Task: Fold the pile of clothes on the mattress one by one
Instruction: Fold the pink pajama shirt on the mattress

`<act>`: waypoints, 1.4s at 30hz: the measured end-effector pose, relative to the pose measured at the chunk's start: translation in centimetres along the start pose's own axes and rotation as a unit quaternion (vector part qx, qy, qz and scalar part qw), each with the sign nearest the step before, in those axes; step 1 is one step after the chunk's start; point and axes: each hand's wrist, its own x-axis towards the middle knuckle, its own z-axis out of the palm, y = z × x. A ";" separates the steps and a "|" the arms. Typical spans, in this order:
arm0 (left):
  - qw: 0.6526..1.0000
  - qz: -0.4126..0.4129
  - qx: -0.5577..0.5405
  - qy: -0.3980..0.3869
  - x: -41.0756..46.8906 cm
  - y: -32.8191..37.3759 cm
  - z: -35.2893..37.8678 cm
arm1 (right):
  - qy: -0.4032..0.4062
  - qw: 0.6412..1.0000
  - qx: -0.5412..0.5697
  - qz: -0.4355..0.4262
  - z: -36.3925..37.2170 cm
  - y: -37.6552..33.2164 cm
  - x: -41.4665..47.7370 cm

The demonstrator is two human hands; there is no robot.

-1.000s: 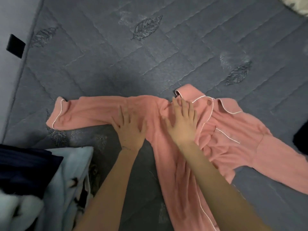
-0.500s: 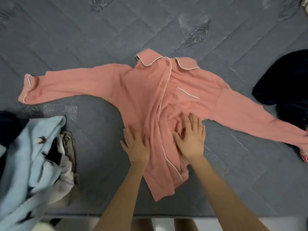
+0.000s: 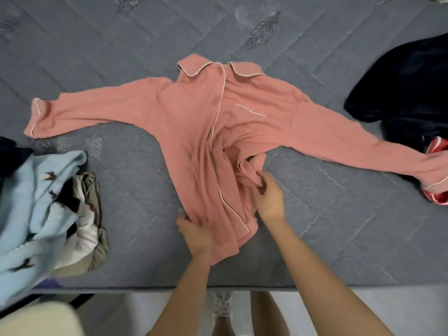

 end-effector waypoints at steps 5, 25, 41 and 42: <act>0.997 -0.017 0.054 -0.055 -2.7 -2.1 -1.0 | 0.109 0.993 -0.008 -0.035 -0.1 0.0 -0.6; 0.992 0.089 0.072 0.052 1.0 -7.5 -9.1 | 0.051 0.991 -0.106 0.063 -1.1 5.8 -8.8; 0.943 0.044 -0.321 0.071 -0.9 -4.5 -11.8 | 0.135 0.949 0.270 0.092 -3.2 4.0 -13.1; 0.935 0.029 -0.345 0.080 -0.9 -4.5 -12.1 | 0.140 0.944 0.279 0.109 -3.6 4.1 -13.4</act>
